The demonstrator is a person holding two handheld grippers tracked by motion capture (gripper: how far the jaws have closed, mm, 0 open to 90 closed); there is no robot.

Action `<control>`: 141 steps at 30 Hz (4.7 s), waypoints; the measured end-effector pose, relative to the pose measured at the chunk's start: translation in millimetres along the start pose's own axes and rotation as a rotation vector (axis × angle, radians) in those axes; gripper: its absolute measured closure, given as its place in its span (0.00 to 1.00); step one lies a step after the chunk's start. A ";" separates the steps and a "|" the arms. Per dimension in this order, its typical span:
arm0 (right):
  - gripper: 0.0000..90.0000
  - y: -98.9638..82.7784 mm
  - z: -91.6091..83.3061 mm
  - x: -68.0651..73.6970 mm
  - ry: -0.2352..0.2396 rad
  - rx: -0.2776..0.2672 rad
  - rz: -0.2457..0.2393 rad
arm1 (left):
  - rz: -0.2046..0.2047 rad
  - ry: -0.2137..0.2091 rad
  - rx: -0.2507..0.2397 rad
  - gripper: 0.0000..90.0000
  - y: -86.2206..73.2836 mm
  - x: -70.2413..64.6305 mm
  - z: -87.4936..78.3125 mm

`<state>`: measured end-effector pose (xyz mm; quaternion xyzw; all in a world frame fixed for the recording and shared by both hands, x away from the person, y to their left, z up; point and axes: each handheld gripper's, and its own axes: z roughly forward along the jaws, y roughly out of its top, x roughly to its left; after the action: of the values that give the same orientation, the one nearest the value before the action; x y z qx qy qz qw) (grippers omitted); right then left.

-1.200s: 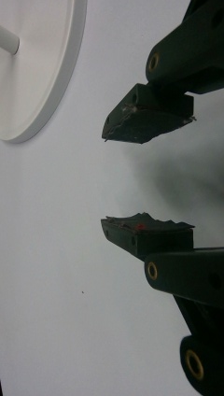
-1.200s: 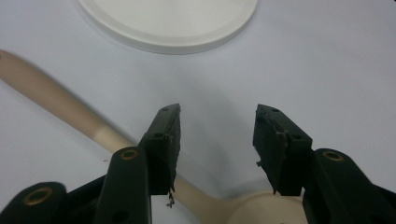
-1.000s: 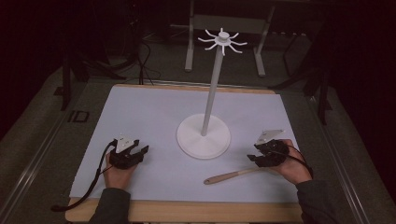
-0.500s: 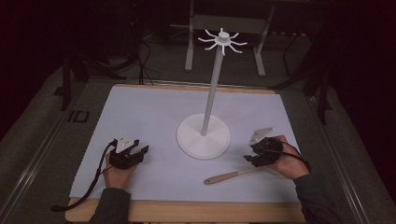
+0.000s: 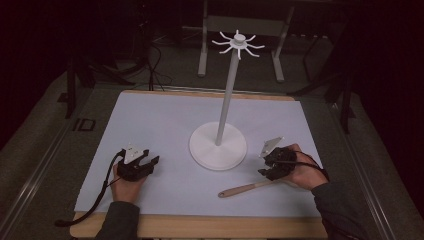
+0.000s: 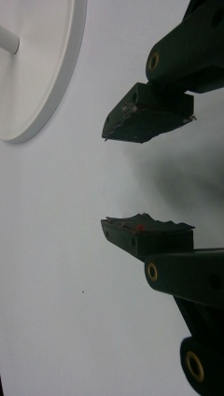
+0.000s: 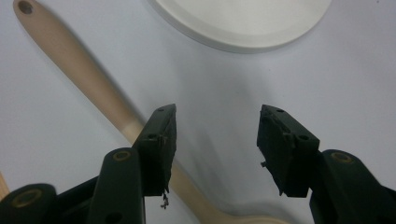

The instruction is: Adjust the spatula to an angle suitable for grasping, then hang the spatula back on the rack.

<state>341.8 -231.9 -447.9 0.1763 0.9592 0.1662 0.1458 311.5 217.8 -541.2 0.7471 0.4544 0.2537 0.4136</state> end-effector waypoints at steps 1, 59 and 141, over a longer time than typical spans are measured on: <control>0.52 0.6 0.6 -0.2 0.002 0.004 -0.003 | 0.000 0.000 0.000 0.56 0.0 0.0 0.0; 0.69 -25.5 42.2 12.3 0.194 0.144 -0.011 | -0.006 0.003 -0.001 0.53 0.0 0.5 -0.3; 0.84 -33.7 29.7 -56.5 0.028 0.143 0.453 | -0.018 0.001 0.004 0.52 0.2 1.8 0.5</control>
<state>392.8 -275.6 -474.7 0.3943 0.9065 0.1288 0.0787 312.8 219.2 -541.2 0.7436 0.4619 0.2492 0.4142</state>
